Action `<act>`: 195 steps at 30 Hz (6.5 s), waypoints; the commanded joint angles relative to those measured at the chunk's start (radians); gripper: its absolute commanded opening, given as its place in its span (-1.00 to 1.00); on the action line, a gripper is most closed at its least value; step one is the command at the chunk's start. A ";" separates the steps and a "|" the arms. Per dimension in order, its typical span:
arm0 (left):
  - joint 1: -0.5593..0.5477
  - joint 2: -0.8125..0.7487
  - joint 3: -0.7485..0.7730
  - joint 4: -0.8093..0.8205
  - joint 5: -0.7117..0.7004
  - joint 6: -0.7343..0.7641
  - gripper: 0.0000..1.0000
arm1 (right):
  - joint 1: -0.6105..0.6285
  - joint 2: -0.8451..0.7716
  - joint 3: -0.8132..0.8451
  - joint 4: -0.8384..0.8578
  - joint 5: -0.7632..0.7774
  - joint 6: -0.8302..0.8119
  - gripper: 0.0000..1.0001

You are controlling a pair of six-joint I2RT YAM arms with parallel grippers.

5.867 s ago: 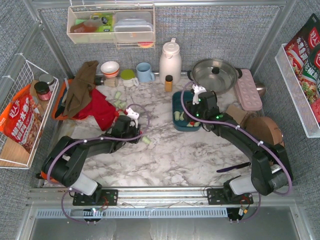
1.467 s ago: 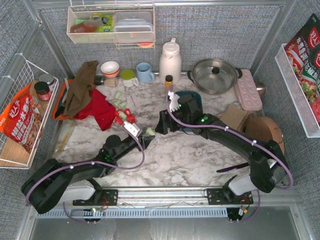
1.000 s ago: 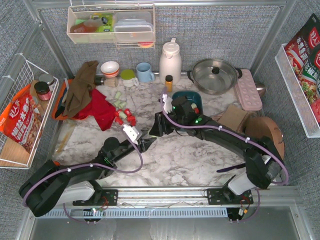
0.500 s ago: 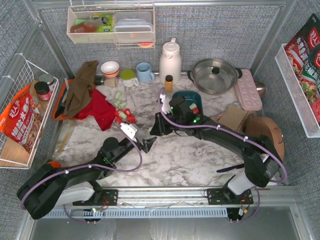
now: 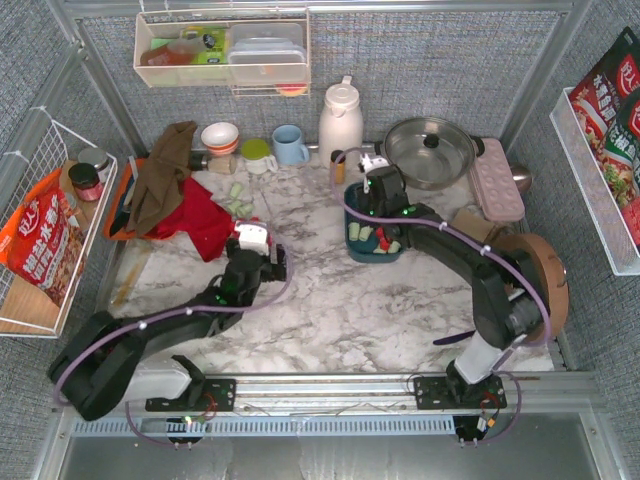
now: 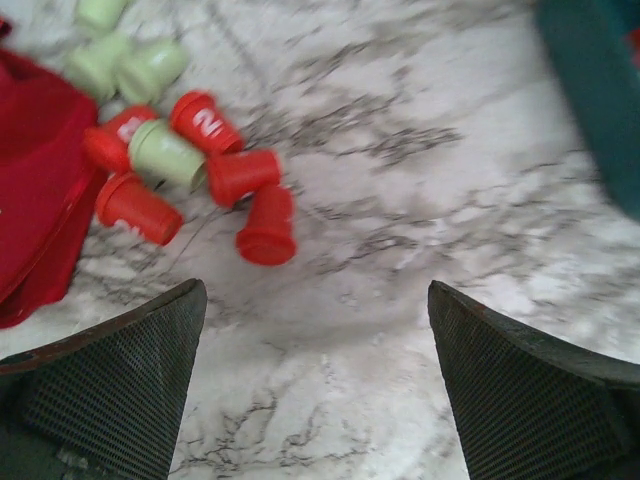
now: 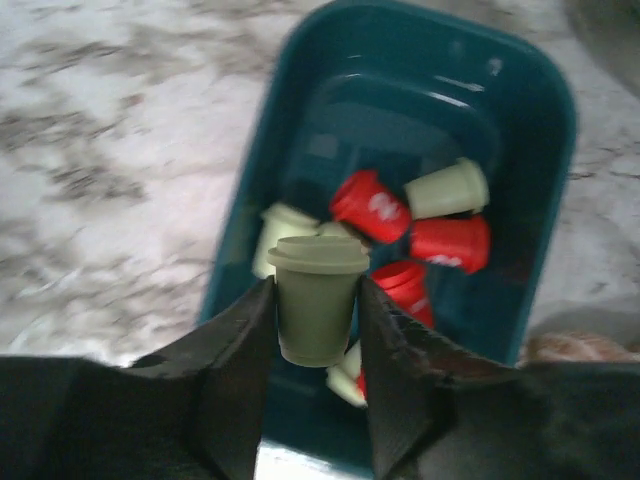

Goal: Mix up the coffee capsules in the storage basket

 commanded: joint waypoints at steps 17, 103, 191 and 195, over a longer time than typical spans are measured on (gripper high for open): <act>0.201 0.442 0.325 -0.263 0.022 -0.151 0.75 | -0.109 -0.049 -0.058 0.014 -0.124 0.020 0.62; 0.020 0.080 -0.055 0.542 0.557 0.134 0.98 | 0.074 -0.172 -0.144 0.118 -0.301 0.230 -0.59; -0.062 0.352 -0.043 0.961 0.806 0.368 -0.18 | 0.147 -0.166 -0.036 -0.207 -0.621 -0.040 0.06; -0.065 0.351 -0.046 0.961 0.799 0.363 -0.08 | 0.150 -0.154 -0.034 -0.202 -0.621 -0.032 -0.26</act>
